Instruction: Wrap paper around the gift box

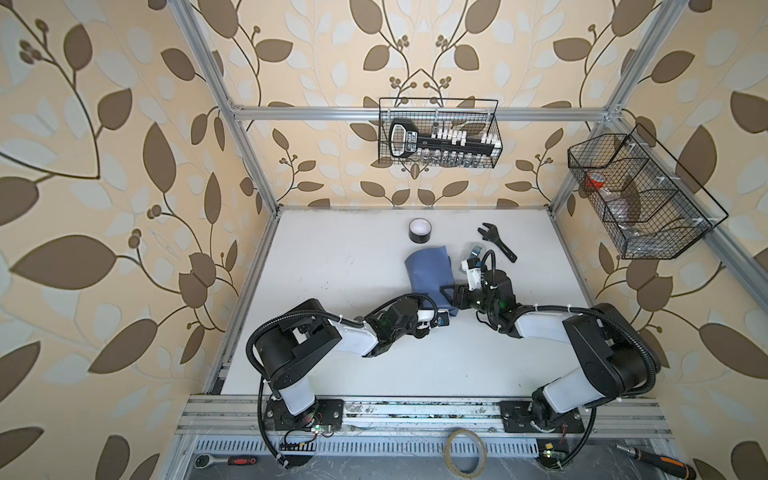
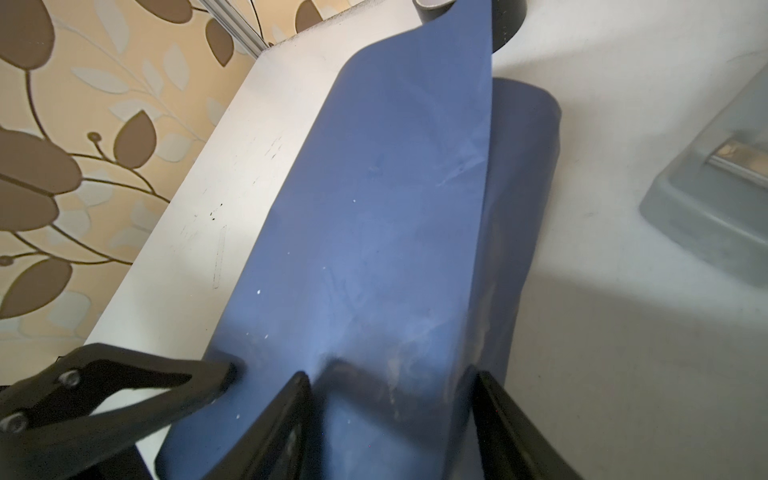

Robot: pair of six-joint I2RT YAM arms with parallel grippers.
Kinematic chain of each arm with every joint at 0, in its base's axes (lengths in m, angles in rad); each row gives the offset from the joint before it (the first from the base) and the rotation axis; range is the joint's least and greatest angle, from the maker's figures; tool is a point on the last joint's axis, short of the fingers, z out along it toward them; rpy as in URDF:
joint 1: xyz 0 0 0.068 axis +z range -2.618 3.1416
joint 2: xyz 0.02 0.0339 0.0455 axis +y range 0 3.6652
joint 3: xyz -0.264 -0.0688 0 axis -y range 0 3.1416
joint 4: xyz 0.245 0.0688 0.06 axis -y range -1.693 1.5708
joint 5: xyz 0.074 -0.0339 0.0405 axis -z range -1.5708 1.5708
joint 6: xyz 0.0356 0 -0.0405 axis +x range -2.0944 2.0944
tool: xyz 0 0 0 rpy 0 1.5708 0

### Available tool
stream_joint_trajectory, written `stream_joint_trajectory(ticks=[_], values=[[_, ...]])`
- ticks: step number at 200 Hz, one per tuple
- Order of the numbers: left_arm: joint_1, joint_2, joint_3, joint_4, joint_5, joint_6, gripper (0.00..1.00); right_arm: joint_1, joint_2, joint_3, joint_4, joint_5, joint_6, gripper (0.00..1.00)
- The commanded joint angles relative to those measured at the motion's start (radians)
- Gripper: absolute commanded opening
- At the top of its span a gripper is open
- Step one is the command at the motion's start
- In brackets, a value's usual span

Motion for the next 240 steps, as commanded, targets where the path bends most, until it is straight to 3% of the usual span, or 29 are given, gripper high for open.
stream_joint_trajectory(ticks=[1, 36, 102, 240], values=[[0.017, 0.003, -0.034, -0.043, -0.049, 0.034, 0.77, -0.005, 0.048, -0.045, -0.110, 0.046, -0.022, 0.61], [0.026, 0.008, -0.041, -0.022, -0.054, 0.028, 0.80, -0.005, 0.059, -0.049, -0.104, 0.044, -0.023, 0.59], [0.041, 0.051, -0.038, -0.006, -0.029, 0.017, 0.68, -0.005, 0.060, -0.047, -0.104, 0.041, -0.023, 0.58], [0.045, 0.072, -0.047, 0.003, -0.052, 0.049, 0.65, -0.005, -0.042, -0.023, -0.147, 0.022, -0.019, 0.62]])
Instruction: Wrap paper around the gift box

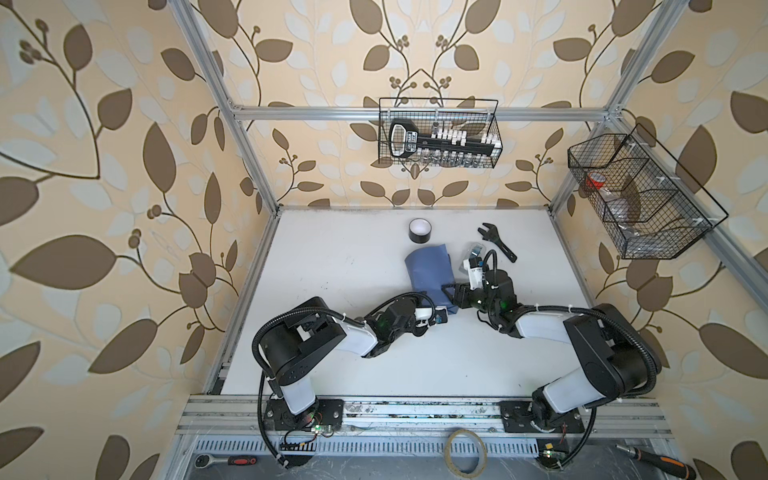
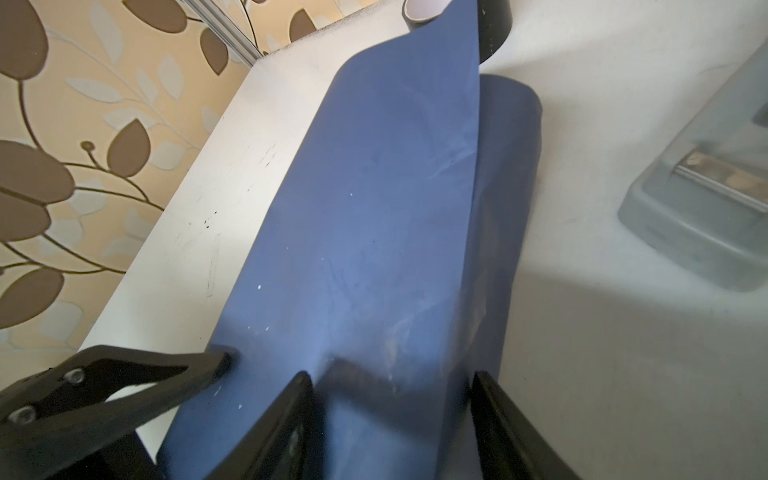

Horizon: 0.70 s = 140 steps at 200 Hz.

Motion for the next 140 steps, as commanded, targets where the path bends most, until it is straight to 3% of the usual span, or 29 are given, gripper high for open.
stream_joint_trajectory(ticks=[1, 86, 140], values=[[0.026, 0.038, -0.028, -0.103, -0.033, 0.048, 0.65, 0.000, -0.033, -0.019, -0.144, 0.012, -0.022, 0.63], [0.040, 0.017, -0.034, -0.156, -0.023, 0.045, 0.62, -0.093, -0.287, 0.016, -0.281, 0.056, -0.019, 0.72], [0.042, -0.003, -0.036, -0.201, -0.011, 0.045, 0.62, -0.164, -0.299, 0.042, -0.292, 0.079, 0.022, 0.73]])
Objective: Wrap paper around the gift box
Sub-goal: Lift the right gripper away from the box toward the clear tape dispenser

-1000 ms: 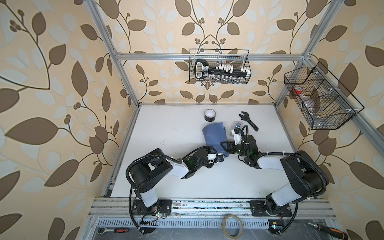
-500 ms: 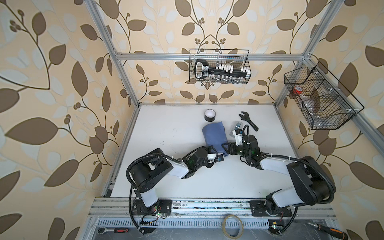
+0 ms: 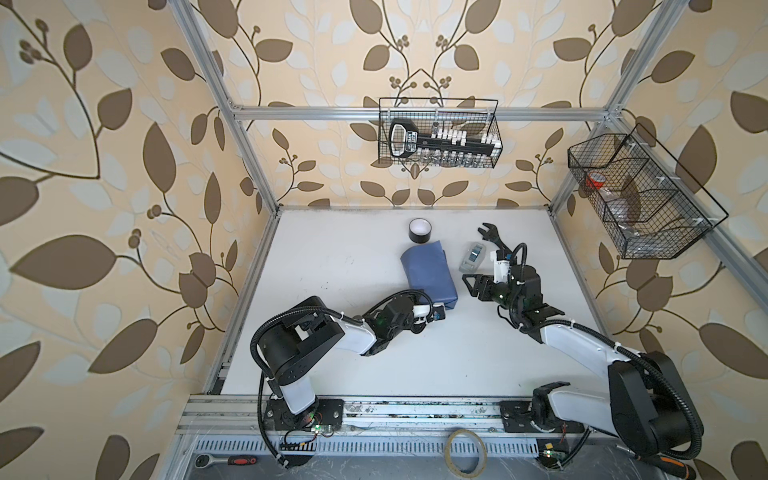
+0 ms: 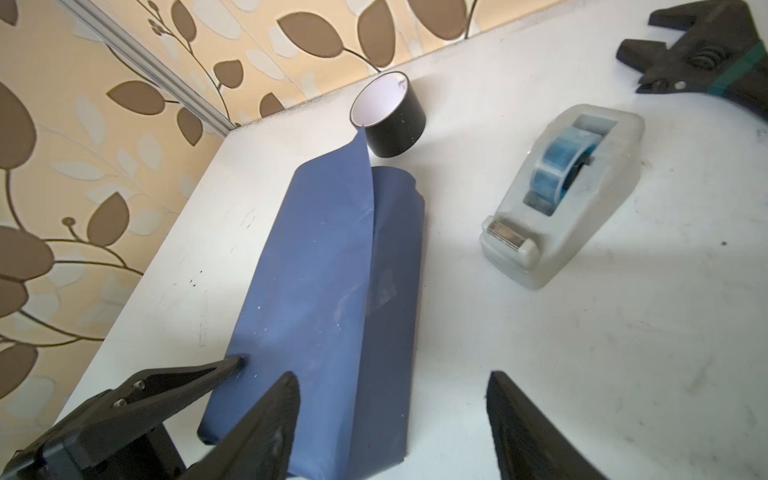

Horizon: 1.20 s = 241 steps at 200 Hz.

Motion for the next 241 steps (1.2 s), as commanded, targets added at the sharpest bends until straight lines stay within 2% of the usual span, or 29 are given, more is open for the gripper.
stream_joint_trajectory(ticks=[1, 31, 69, 108, 241], values=[[0.021, 0.006, -0.036, -0.186, -0.003, 0.044, 0.62, -0.026, 0.006, 0.043, -0.033, 0.026, 0.024, 0.73], [0.021, 0.006, -0.036, -0.188, -0.001, 0.043, 0.62, -0.081, 0.076, 0.121, -0.094, 0.049, 0.083, 0.73], [0.022, 0.008, -0.034, -0.191, 0.004, 0.041, 0.62, -0.141, 0.237, 0.240, -0.121, -0.029, 0.115, 0.67], [0.021, 0.014, -0.023, -0.196, 0.005, 0.040, 0.61, -0.148, 0.366, 0.341, -0.136, -0.086, 0.117, 0.60], [0.021, 0.020, 0.000, -0.223, -0.026, 0.029, 0.60, -0.153, 0.449, 0.374, -0.102, -0.119, 0.143, 0.57]])
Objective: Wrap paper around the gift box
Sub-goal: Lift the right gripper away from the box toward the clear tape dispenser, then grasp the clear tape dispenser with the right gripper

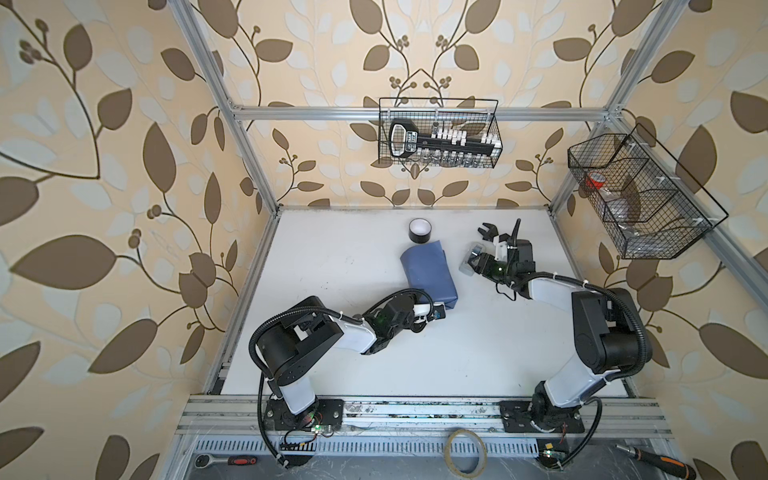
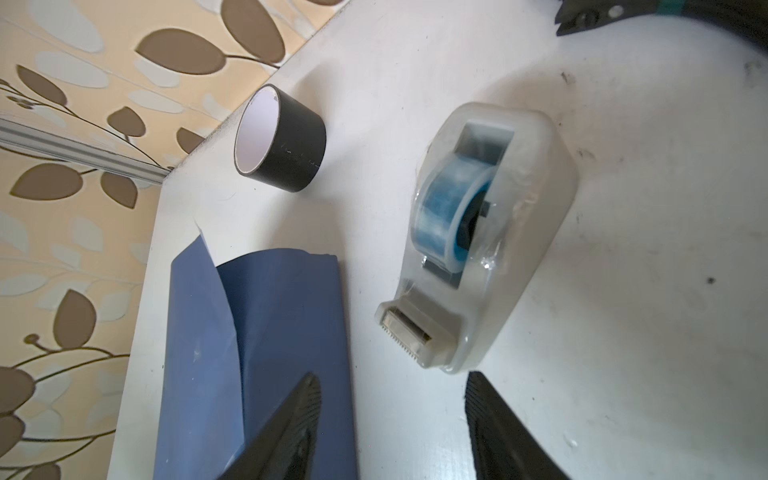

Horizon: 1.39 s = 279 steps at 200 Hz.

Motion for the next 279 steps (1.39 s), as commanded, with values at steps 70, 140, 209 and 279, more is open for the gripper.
stream_joint_trajectory(ticks=[70, 140, 209, 279], values=[[0.011, 0.033, -0.005, -0.211, -0.045, 0.035, 0.61, -0.005, 0.031, 0.036, 0.014, -0.022, 0.010, 0.56], [0.009, 0.036, -0.003, -0.211, -0.044, 0.035, 0.61, -0.004, 0.073, 0.064, 0.015, -0.024, 0.016, 0.51], [0.008, 0.030, -0.005, -0.209, -0.044, 0.035, 0.61, -0.006, 0.155, 0.121, 0.013, -0.036, 0.029, 0.49], [0.008, 0.032, -0.005, -0.208, -0.046, 0.035, 0.61, -0.013, 0.184, 0.111, 0.024, -0.061, 0.091, 0.46]])
